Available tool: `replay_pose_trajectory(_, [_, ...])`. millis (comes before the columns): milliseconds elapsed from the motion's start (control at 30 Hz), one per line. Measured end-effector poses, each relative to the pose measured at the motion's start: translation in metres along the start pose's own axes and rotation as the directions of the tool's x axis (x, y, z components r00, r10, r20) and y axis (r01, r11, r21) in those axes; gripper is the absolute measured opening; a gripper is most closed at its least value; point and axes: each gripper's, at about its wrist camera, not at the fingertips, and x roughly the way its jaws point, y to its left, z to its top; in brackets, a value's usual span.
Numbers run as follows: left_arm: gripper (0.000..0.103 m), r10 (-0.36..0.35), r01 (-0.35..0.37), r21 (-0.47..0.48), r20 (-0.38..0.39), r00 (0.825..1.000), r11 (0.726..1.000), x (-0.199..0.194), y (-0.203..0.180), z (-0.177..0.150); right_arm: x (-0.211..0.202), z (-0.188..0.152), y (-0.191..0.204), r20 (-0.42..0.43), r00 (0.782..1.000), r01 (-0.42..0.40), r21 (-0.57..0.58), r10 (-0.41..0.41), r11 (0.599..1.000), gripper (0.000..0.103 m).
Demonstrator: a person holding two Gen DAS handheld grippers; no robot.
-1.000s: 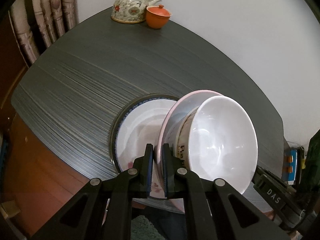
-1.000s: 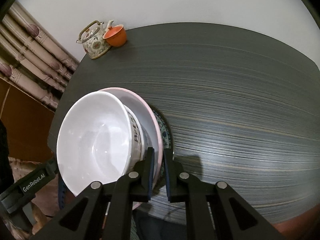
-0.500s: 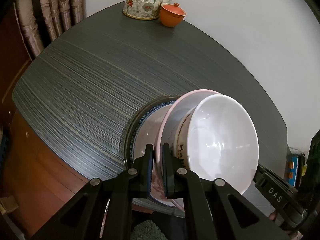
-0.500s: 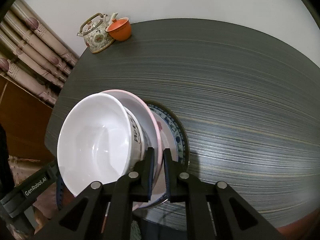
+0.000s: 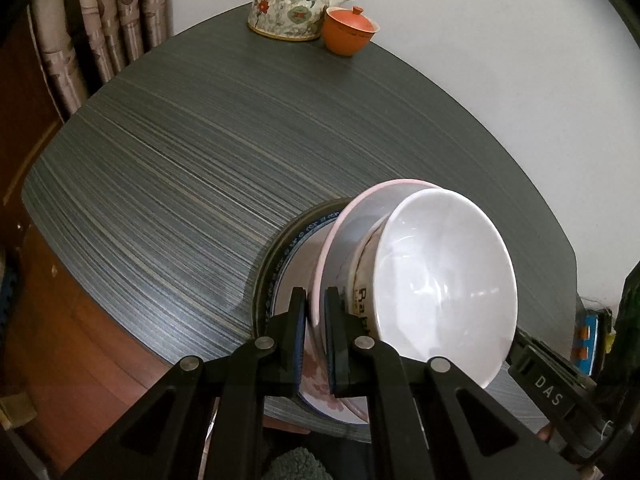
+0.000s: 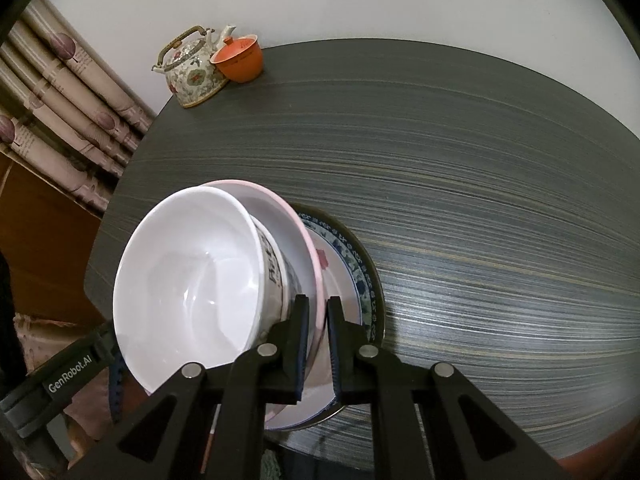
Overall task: Organize plates and bowls
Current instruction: 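Lower the bowl stack onto the flowered plate stack, then open the right gripper and withdraw it from the bowl rim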
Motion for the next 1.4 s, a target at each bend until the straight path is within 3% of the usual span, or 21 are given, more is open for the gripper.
replay_pose_trajectory(667, [0.01, 0.018, -0.018, 0.018, 0.032, 0.999, 1.0, -0.004, 0.0, -0.002, -0.002, -0.002, -0.001, 0.006, 1.0, -0.006, 0.0, 0.006, 1.0, 0.013])
replay_pose_trajectory(900, [0.022, 0.033, -0.034, 0.017, 0.056, 0.998, 0.999, -0.014, 0.001, -0.004, -0.012, -0.002, -0.009, 0.04, 0.999, 0.004, 0.008, -0.004, 1.0, 0.035])
replay_pose_trajectory(1033, [0.028, 0.034, -0.036, 0.024, 0.074, 0.997, 0.999, -0.024, 0.002, -0.008, -0.02, -0.004, -0.014, 0.062, 0.998, -0.005, 0.019, 0.004, 1.0, 0.038])
replay_pose_trajectory(1267, [0.043, 0.04, -0.045, 0.036, 0.117, 0.992, 0.998, -0.044, 0.001, -0.018, -0.039, -0.016, -0.013, 0.112, 0.994, 0.002, -0.011, -0.001, 1.0, 0.053])
replay_pose_trajectory(1400, [0.05, 0.065, -0.075, 0.06, 0.152, 0.986, 0.995, -0.053, -0.004, -0.029, -0.043, -0.025, -0.008, 0.117, 0.993, 0.005, -0.038, 0.0, 0.999, 0.054])
